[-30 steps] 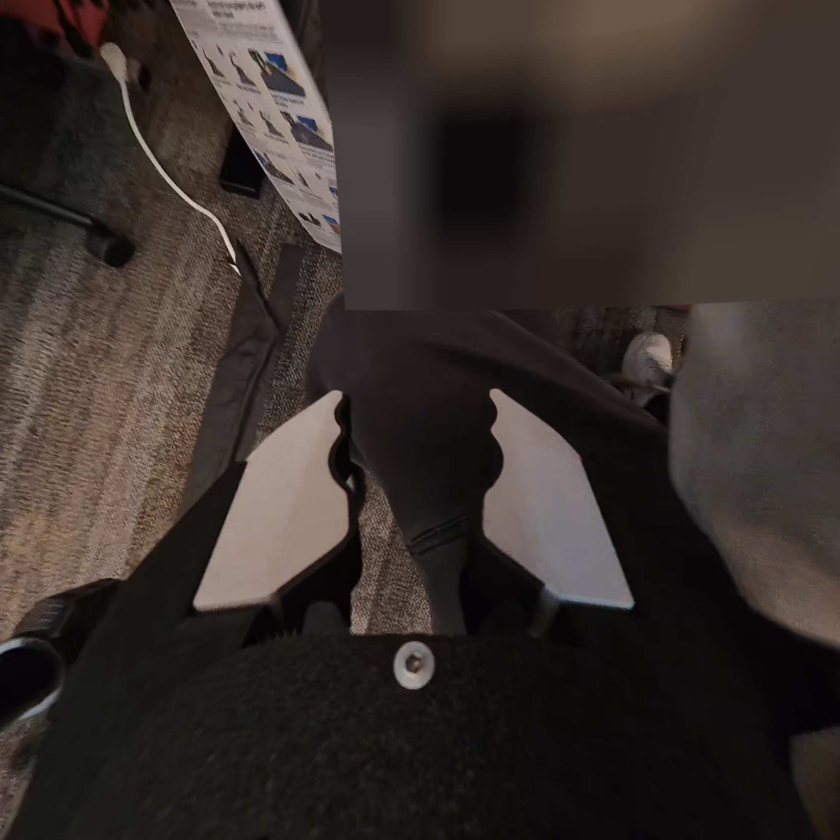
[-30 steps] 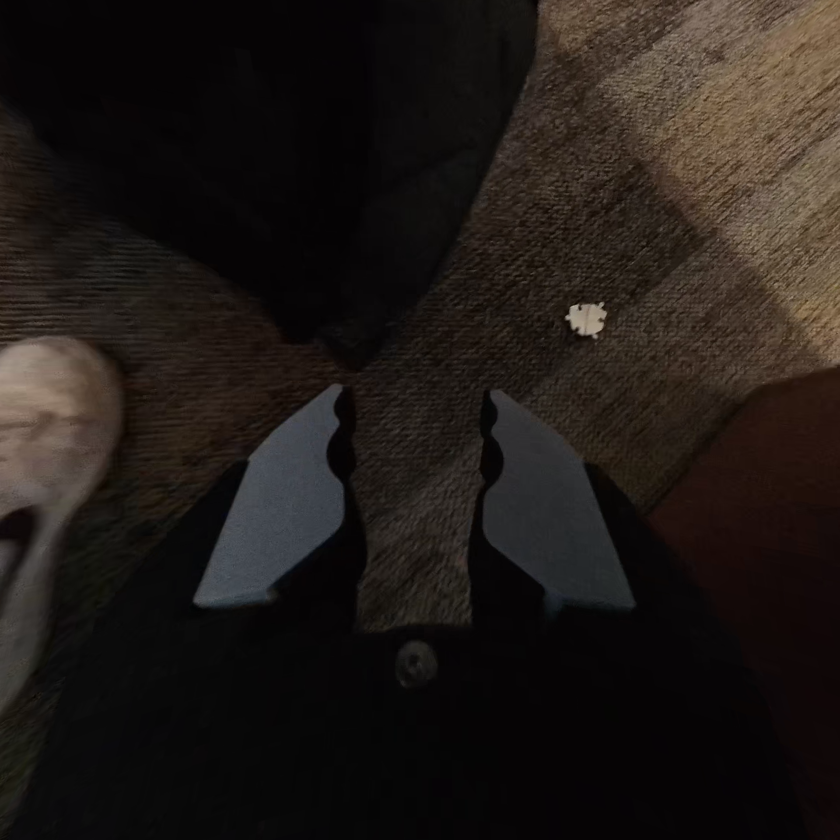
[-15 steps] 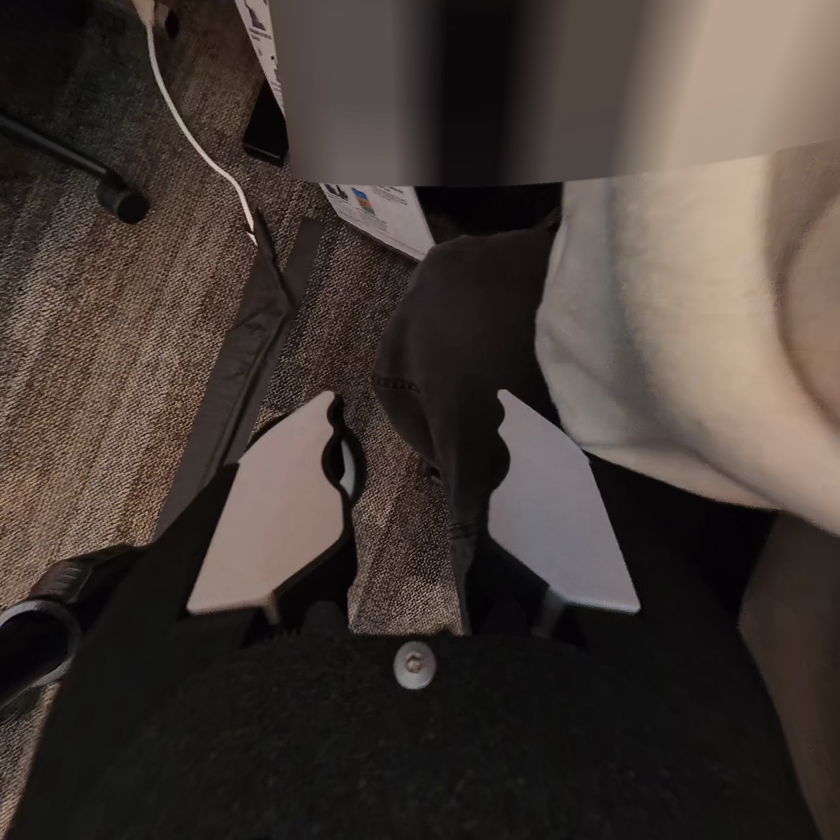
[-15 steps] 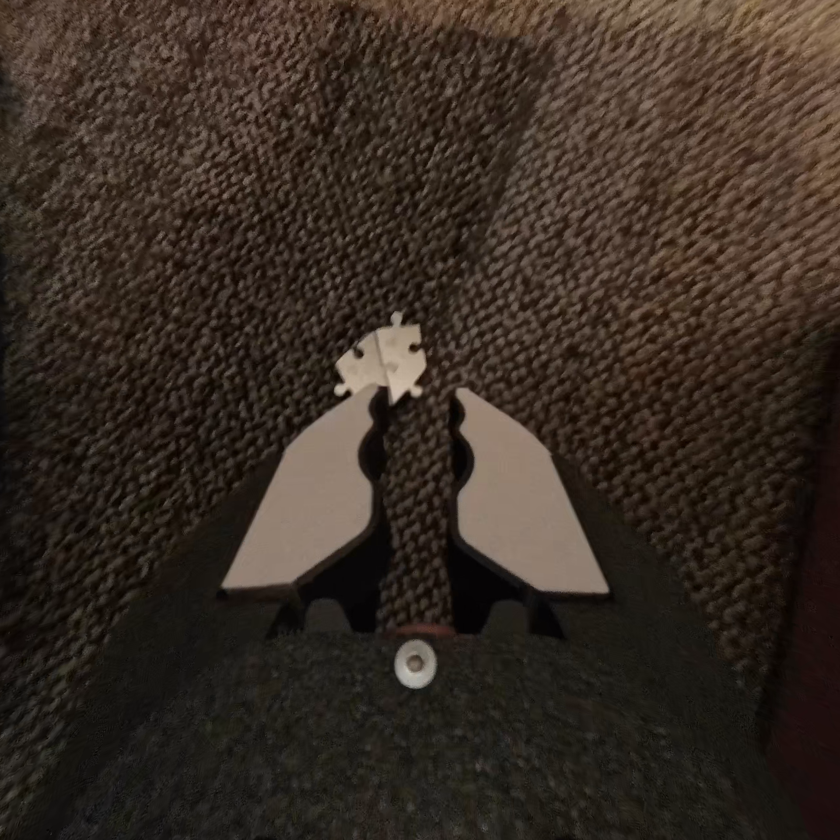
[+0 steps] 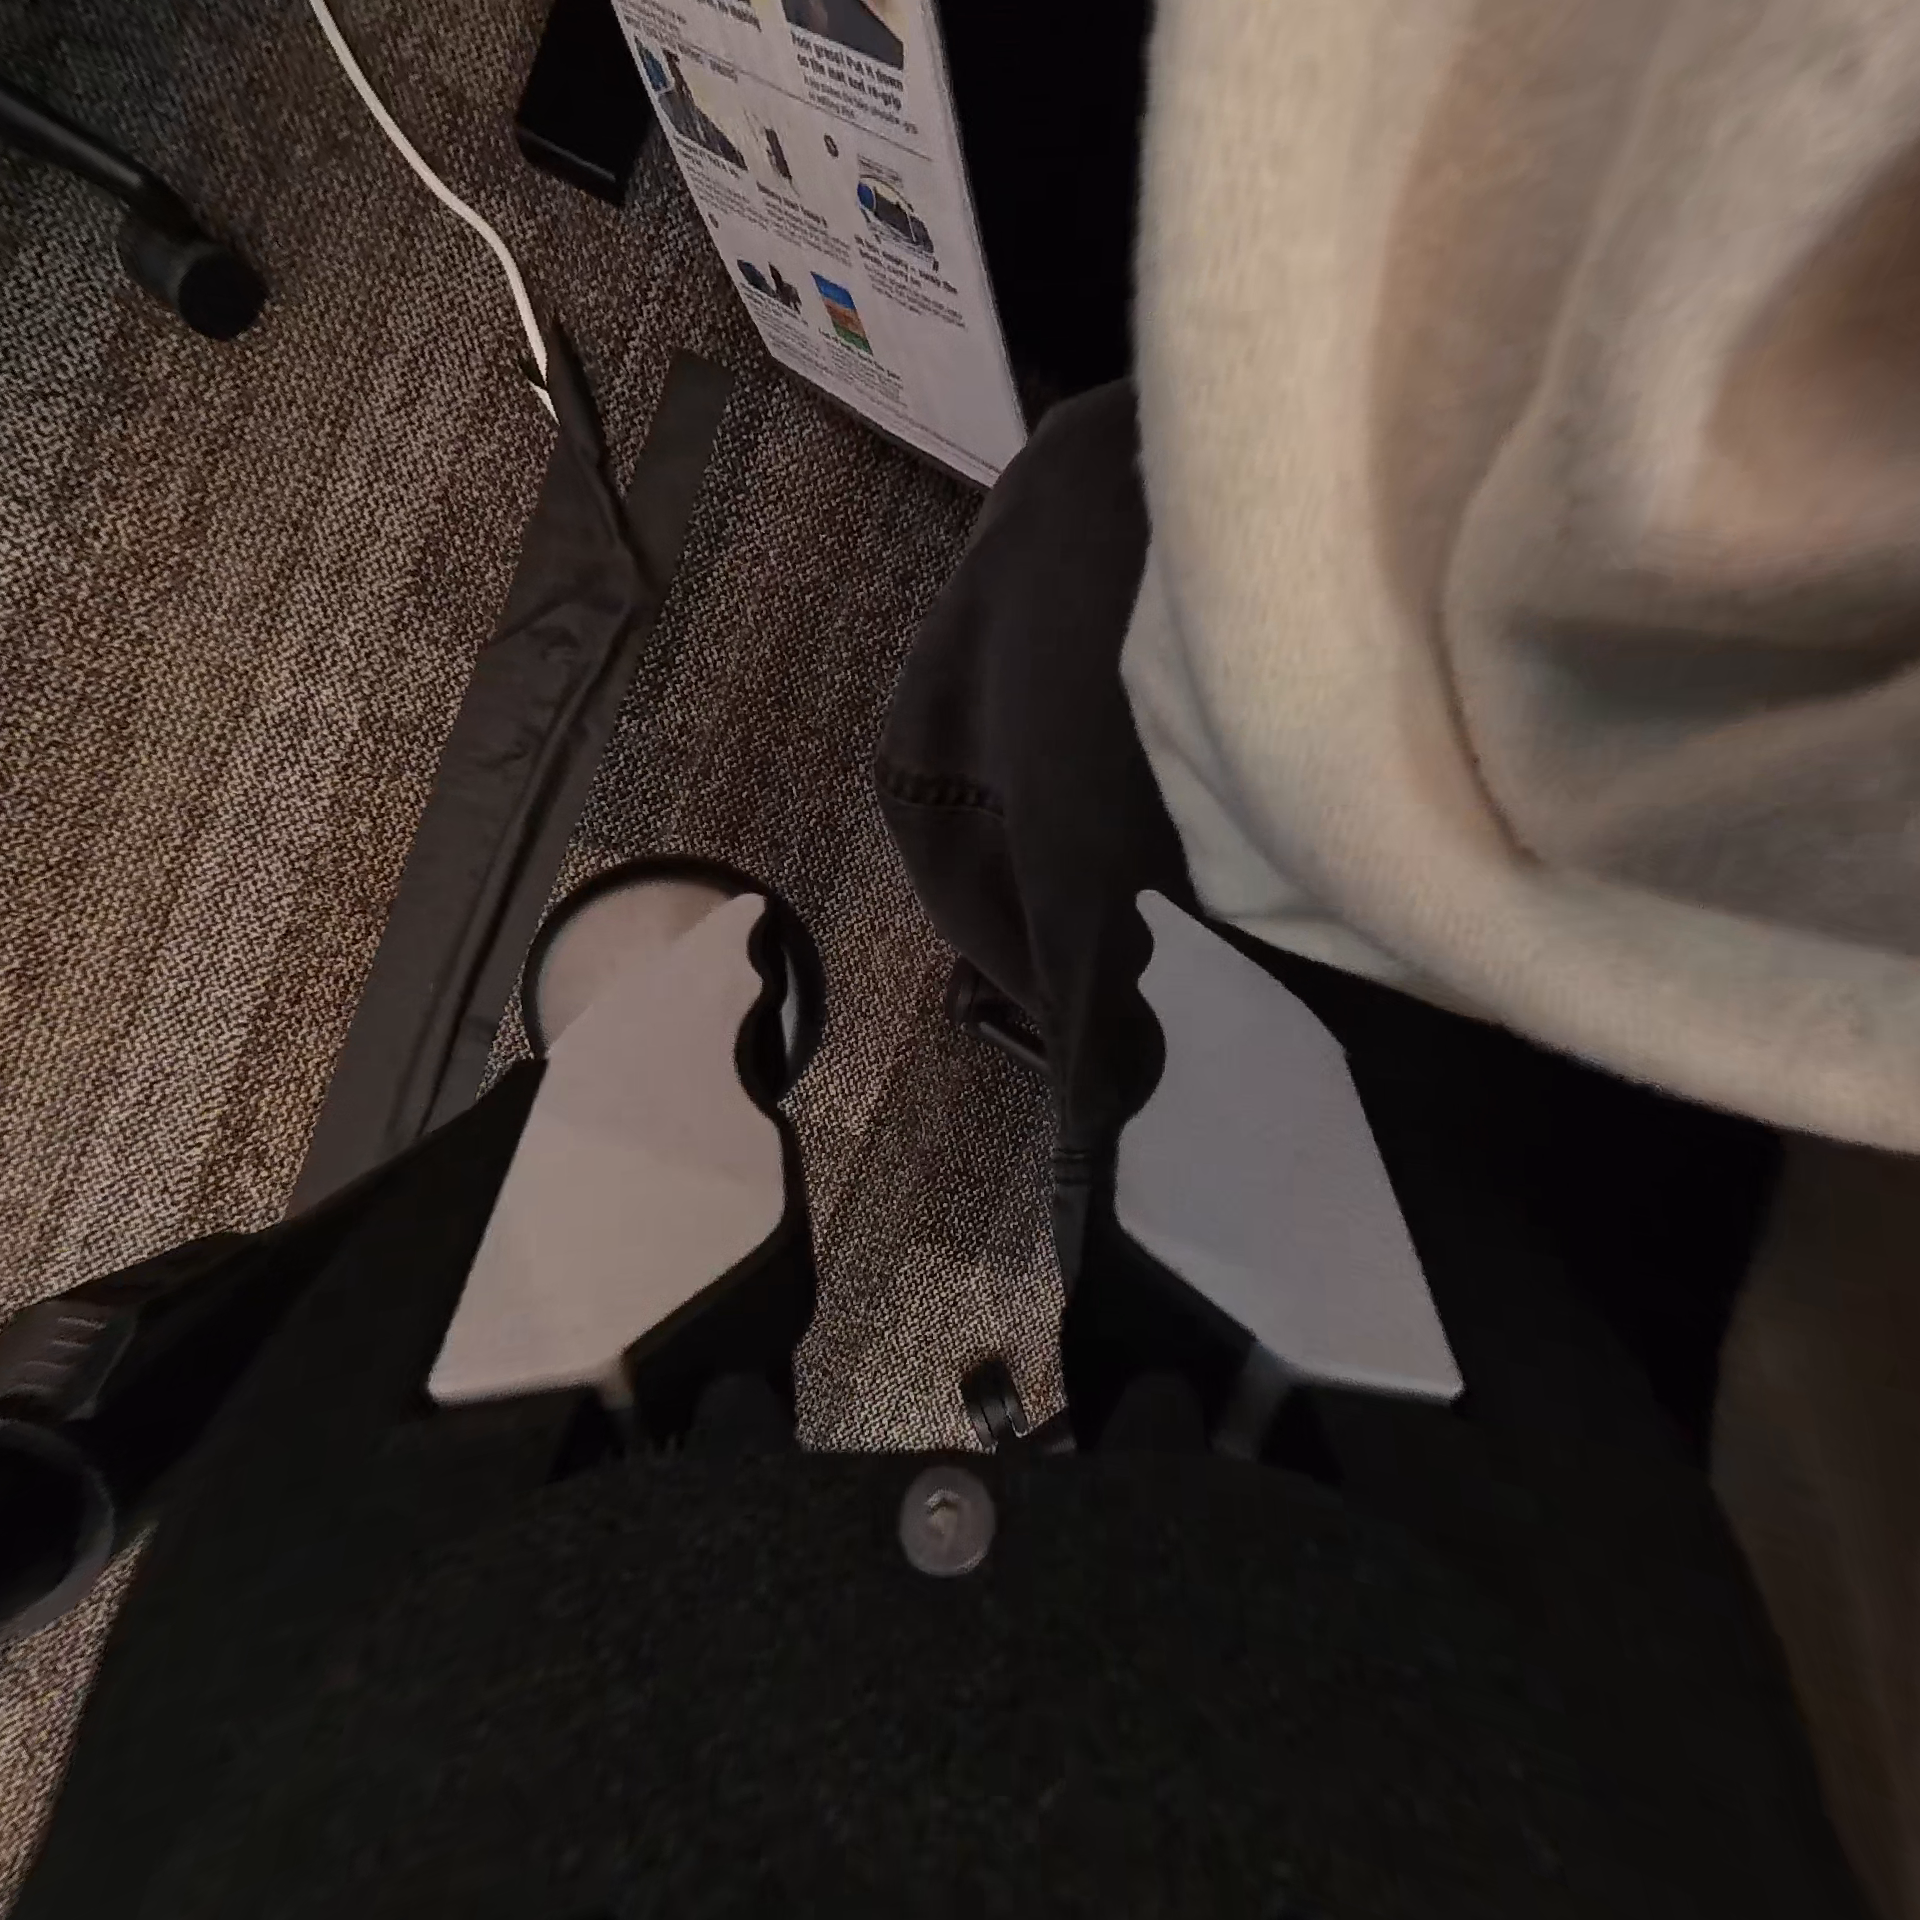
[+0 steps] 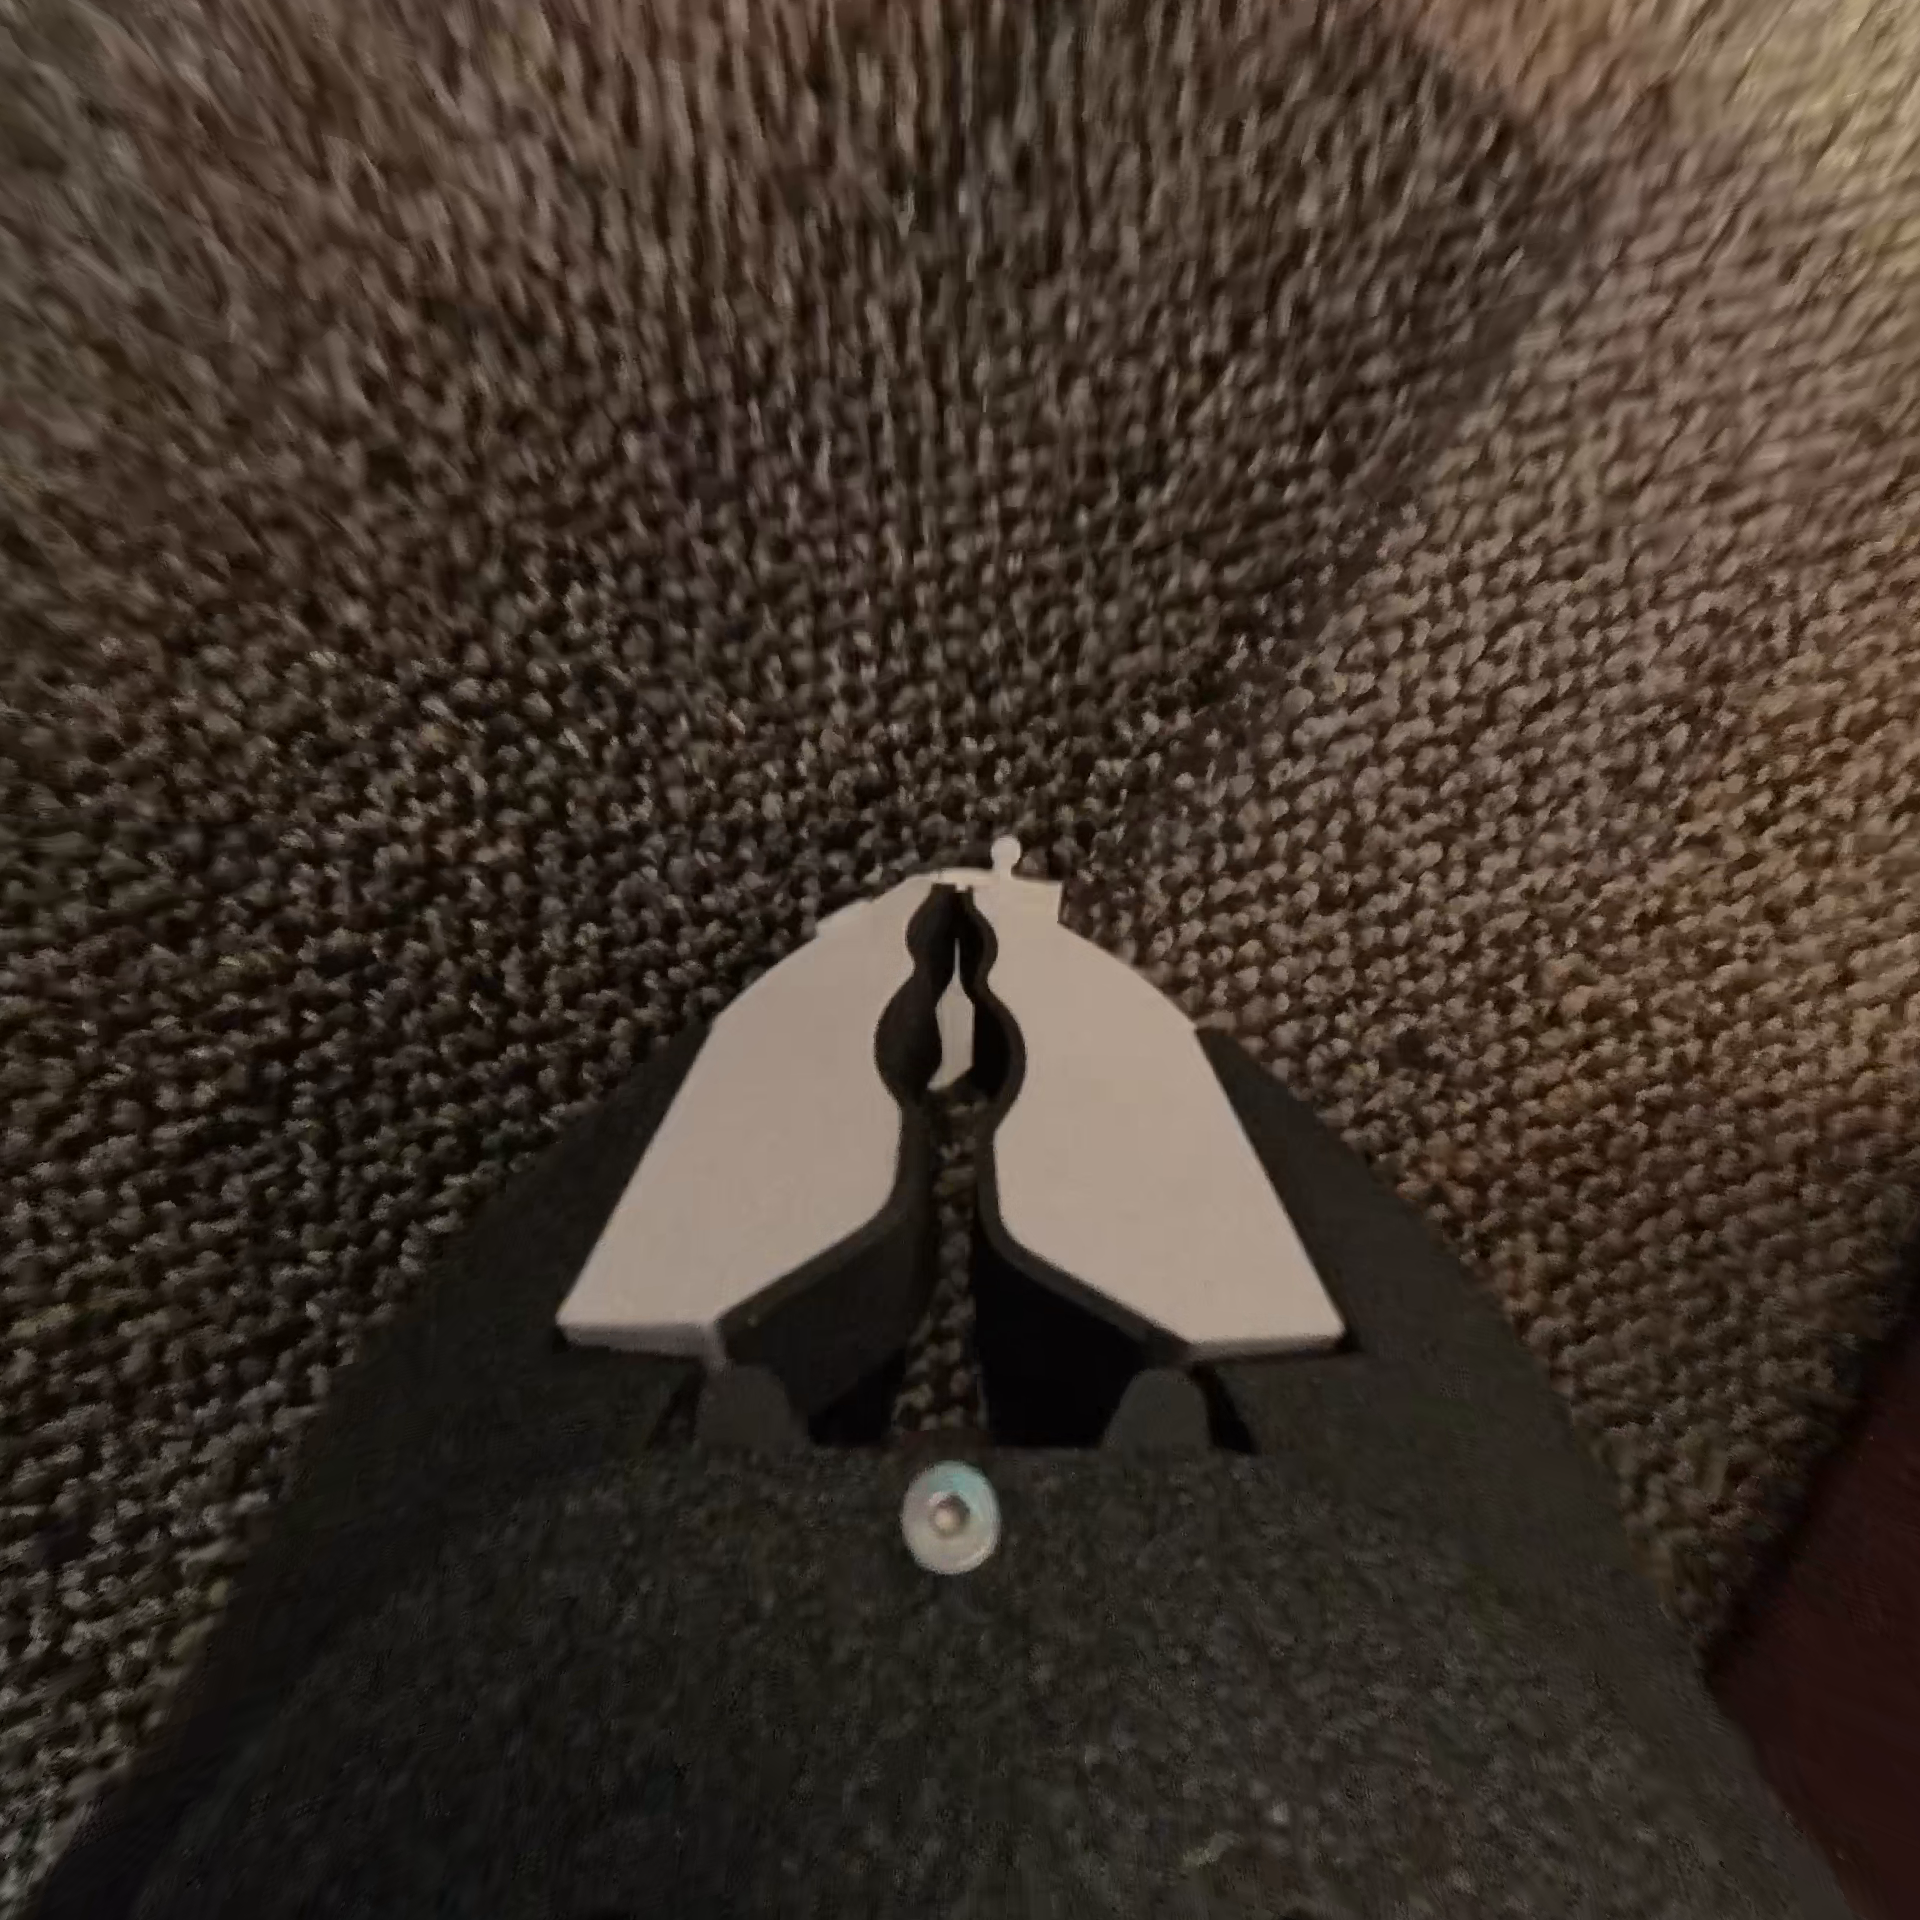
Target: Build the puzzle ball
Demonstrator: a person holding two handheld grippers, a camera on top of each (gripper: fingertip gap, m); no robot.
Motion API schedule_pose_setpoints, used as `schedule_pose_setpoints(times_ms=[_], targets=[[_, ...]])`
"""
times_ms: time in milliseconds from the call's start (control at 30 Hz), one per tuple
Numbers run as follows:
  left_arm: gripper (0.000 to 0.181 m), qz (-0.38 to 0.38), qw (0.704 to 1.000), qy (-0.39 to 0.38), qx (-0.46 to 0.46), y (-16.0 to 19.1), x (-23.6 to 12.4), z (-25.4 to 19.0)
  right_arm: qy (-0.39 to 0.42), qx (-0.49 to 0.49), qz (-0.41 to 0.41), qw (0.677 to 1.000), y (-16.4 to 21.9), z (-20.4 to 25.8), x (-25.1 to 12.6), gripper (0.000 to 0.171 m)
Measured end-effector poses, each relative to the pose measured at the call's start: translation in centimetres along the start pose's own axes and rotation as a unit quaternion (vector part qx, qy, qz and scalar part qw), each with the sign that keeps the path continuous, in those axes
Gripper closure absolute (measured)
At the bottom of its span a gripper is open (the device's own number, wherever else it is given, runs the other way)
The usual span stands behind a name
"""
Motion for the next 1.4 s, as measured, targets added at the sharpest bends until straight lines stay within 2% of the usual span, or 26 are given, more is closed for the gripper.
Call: schedule_pose_setpoints(times_ms=[33,133,200,267,367,433,467,700,867,967,1067,1267,1400], targets=[[0.121,0.000,1.000,0.000,-0.001,0.0,0.0,0.1,0.005,0.004,-0.019,1.000,-0.4,-0.4,-0.3,0.171],[0.121,-0.002,1.000,0.006,-0.005,0.0,-0.1,0.1,0.002,0.014,-0.015,1.000,0.0,-1.0,-1.1,0.169],[0.122,-0.004,1.000,0.003,-0.002,-0.1,-0.1,0.0,-0.023,-0.001,-0.027,0.999,0.0,-0.3,-1.5,0.128],[0.122,-0.005,1.000,0.002,0.003,-0.1,-0.2,-0.1,-0.039,-0.025,-0.014,0.999,0.9,0.4,-1.4,0.120],[0.122,0.001,1.000,0.004,0.007,0.0,0.0,-0.3,-0.016,-0.043,0.007,0.999,1.9,0.1,-0.7,0.113],[0.122,0.007,1.000,0.005,0.012,0.2,0.2,-0.4,-0.033,-0.025,0.009,0.999,2.2,0.6,0.1,0.111],[0.122,0.009,1.000,0.006,0.013,0.2,0.3,-0.5,-0.047,-0.018,0.000,0.999,1.9,0.8,0.2,0.117],[0.122,0.012,1.000,0.005,0.013,0.1,0.4,-0.5,-0.037,-0.019,0.002,0.999,1.8,0.8,0.1,0.121],[0.121,-0.017,1.000,0.015,0.021,-0.8,-0.7,-1.2,-0.042,-0.020,-0.014,0.999,0.9,2.5,-2.4,0.122],[0.121,-0.057,0.997,0.031,0.042,-2.0,-2.2,-2.5,-0.090,-0.022,-0.043,0.995,-0.2,6.4,-7.4,0.122],[0.119,-0.097,0.992,0.048,0.058,-3.0,-3.9,-3.7,-0.147,-0.067,-0.075,0.984,-1.1,12.3,-15.4,0.122],[0.121,-0.160,0.978,0.117,0.072,-4.3,-7.1,-7.7,-0.295,-0.204,-0.117,0.926,0.6,27.9,-36.7,0.122],[0.122,-0.175,0.968,0.147,0.100,-4.8,-8.3,-10.8,-0.347,-0.302,-0.187,0.868,-0.1,34.4,-50.4,0.121]])
Point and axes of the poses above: each gripper's, where its closed fingertips meet, x out along the fingers, y out of its underside, z = x × y across the jaws, the point moved 3 cm from there along -x, back along the fingers, and after that the axes turned 9 degrees about -x, right-handed, at the moved point
